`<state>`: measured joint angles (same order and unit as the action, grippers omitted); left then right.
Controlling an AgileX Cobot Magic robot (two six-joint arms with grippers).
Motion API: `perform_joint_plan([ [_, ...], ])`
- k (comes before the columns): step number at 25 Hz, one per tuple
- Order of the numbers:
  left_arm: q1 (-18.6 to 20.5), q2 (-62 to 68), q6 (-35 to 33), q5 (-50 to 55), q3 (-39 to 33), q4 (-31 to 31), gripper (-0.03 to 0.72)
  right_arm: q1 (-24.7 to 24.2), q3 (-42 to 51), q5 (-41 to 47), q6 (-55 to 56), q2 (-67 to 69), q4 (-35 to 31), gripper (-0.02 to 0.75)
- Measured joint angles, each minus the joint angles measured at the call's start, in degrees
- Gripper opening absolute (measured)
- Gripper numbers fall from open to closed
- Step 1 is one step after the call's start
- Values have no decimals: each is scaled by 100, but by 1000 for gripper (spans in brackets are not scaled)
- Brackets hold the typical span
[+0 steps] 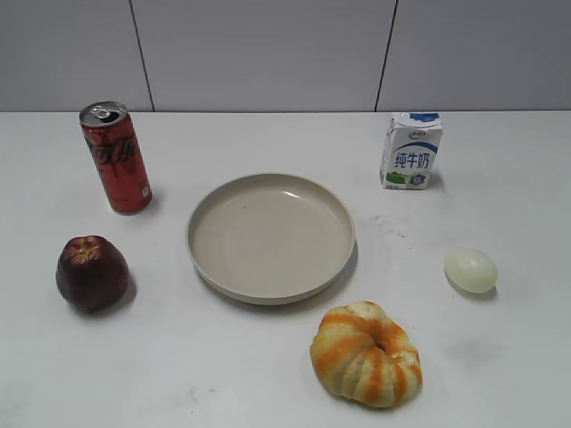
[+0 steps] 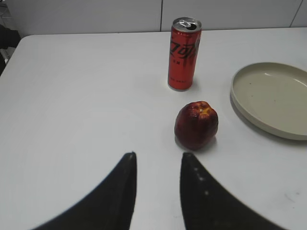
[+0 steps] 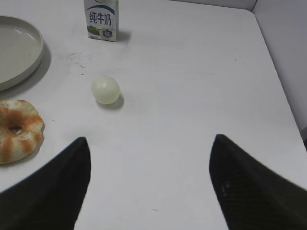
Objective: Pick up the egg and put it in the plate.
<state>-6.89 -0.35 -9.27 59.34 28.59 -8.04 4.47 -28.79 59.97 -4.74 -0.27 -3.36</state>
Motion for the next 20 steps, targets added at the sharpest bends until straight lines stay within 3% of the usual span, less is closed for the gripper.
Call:
perform_joint_plan([
  [15,0,0,0,0,0,0,230,0,-6,-35,4,30,26,584],
  [20,0,0,0,0,0,0,230,0,-120,-766,10,730,209,584],
])
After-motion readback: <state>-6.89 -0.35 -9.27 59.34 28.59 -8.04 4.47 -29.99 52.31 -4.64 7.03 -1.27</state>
